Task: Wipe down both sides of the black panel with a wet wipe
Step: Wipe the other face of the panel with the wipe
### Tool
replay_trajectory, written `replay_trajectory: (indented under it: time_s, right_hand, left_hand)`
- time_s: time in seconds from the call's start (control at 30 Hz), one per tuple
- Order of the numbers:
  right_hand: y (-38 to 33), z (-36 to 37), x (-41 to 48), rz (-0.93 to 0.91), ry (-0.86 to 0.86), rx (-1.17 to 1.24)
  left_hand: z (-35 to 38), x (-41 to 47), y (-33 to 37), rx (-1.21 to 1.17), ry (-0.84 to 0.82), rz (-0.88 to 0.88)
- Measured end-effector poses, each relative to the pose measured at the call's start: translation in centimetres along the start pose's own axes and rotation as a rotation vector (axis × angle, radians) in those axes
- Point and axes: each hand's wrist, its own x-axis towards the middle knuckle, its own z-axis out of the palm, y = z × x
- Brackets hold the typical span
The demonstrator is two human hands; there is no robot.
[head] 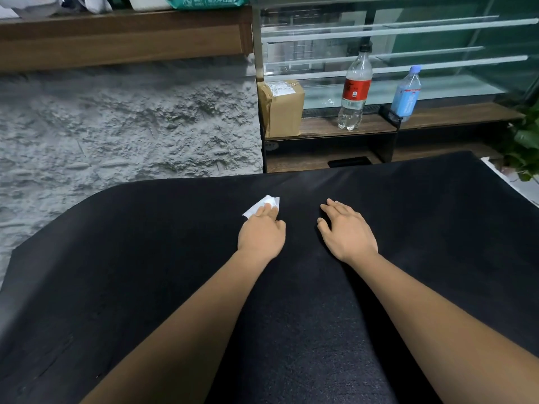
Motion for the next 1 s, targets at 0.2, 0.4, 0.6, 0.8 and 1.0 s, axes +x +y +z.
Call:
replay_trajectory:
  time_s: [0.2, 0.4, 0.6, 0.8, 1.0]
  right_hand:
    - [-0.1, -0.1, 0.0, -0.004, 0.005, 0.007]
    - [0.0, -0.2, -0.1, -0.007, 0.007, 0.007]
    - [0.1, -0.1, 0.0, -0.009, 0.006, 0.009]
    - [0.2, 0.1, 0.1, -0.008, 0.007, 0.007]
    - [0.2, 0.2, 0.1, -0.011, 0.009, -0.001]
  left_hand:
    - [-0.2, 0.4, -0.1, -0.025, -0.062, 0.103]
    - [-1.3, 1.0, -2.3, -0.042, -0.067, 0.157]
    - [-2.6, 1.8, -5.2, -0.033, -0.041, 0.094]
    - [-3.8, 2.6, -8.7, 0.016, -0.025, 0.016]
    - [-4.8, 3.8, -11.9, 0.061, 0.01, -0.076]
